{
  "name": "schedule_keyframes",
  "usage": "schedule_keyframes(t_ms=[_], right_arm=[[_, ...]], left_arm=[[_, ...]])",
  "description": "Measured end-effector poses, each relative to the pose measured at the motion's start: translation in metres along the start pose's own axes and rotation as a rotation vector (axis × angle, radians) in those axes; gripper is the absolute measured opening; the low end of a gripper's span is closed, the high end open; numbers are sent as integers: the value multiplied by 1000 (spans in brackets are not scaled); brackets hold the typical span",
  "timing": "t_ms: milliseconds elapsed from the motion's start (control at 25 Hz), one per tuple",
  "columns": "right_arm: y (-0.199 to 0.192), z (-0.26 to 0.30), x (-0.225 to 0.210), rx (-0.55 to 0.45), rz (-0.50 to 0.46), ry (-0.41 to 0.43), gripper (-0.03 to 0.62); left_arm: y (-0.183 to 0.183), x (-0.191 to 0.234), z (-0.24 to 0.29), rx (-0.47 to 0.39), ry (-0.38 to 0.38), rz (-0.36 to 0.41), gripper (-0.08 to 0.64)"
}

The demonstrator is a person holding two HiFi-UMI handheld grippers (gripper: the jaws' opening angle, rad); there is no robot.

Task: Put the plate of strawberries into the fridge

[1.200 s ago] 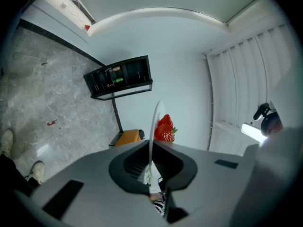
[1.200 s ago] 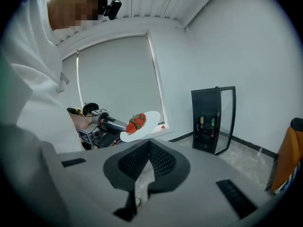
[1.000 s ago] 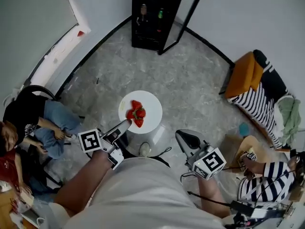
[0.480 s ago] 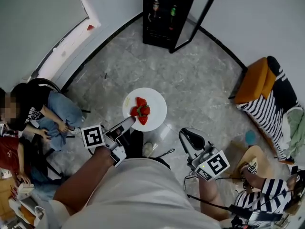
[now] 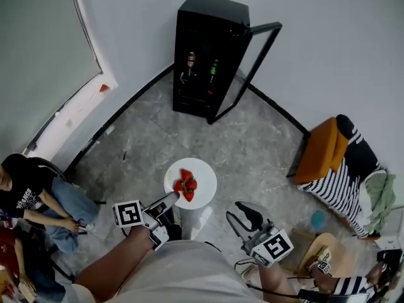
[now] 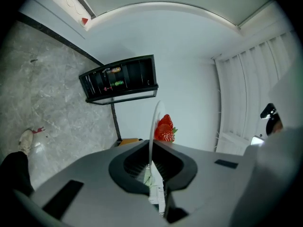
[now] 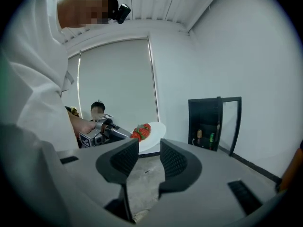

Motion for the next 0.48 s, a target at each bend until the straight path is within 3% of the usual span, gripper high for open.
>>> schedule_keyframes(t_ms=[80, 240, 480], right_arm=[[16, 18, -21, -17, -15, -19, 147], [32, 49, -54, -35, -8, -48, 147], [41, 79, -108, -29, -16, -25, 147]], left_arm=[[29, 2, 16, 13, 7, 43, 23], [75, 11, 45, 19, 10, 55, 23], [119, 19, 95, -43, -9, -29, 23]])
Point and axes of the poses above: the fingertips, and each gripper's own axes: z forward along the fingers, x to its left, y out of its top, the point moved 2 cm from there along -z, backward along the fingers, and after that the axes turned 3 degrees about x, right-handed, at the moved point
